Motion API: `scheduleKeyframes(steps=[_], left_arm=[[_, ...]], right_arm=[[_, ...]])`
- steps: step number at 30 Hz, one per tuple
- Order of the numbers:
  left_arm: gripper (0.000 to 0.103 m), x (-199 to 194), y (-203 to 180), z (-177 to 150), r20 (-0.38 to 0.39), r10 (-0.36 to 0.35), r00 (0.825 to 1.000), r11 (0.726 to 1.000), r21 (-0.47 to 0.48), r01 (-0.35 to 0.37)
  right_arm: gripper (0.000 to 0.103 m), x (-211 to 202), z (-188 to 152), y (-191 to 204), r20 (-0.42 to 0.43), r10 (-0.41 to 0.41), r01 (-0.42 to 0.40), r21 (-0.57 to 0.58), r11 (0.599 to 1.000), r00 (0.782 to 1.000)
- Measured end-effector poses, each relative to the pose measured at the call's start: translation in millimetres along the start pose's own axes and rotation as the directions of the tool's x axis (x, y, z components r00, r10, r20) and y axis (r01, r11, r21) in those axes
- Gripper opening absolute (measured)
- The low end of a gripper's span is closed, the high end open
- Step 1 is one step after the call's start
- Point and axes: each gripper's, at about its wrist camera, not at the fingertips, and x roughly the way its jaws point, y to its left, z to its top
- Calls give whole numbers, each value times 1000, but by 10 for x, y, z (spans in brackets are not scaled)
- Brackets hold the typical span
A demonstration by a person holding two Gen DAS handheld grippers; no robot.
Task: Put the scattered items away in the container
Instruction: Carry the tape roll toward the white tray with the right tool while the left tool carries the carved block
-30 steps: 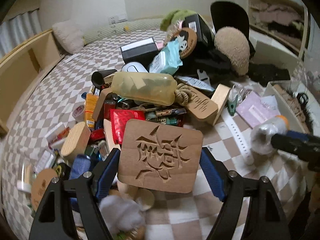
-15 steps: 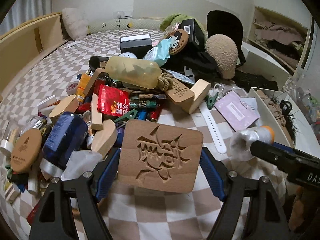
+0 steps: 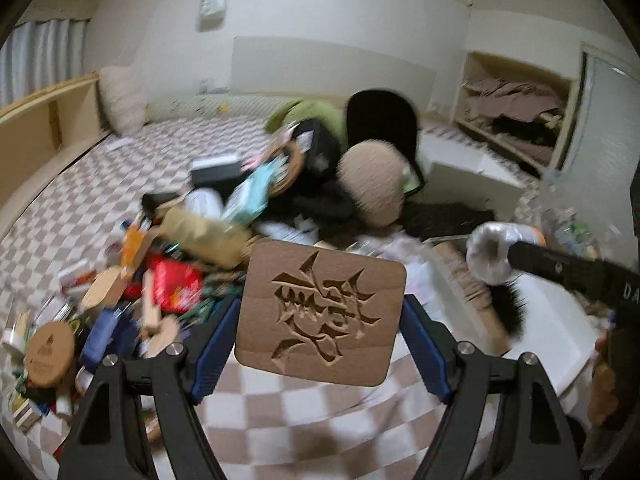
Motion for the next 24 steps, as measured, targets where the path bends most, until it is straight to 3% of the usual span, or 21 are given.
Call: scheduleKeyframes(steps=[8, 15, 19, 24], left_arm=[[79, -54, -692, 394, 58, -147, 987, 988, 58, 144], [79, 104, -1461, 528, 40, -265, 963, 956, 139, 257], [79, 296, -1855, 459, -21, -316, 948, 931, 185, 314], [79, 620, -2188, 267, -155, -341, 927, 908, 201, 368]], right_arm=[[81, -628, 545, -404, 117, -53, 55, -13, 998, 992], [81, -968, 826, -835, 170, -139, 142, -5, 990, 976], [81, -906, 893, -1132, 141, -169, 167, 25, 986, 975], [81, -643, 910, -1452, 70, -193, 190, 47, 981, 979]])
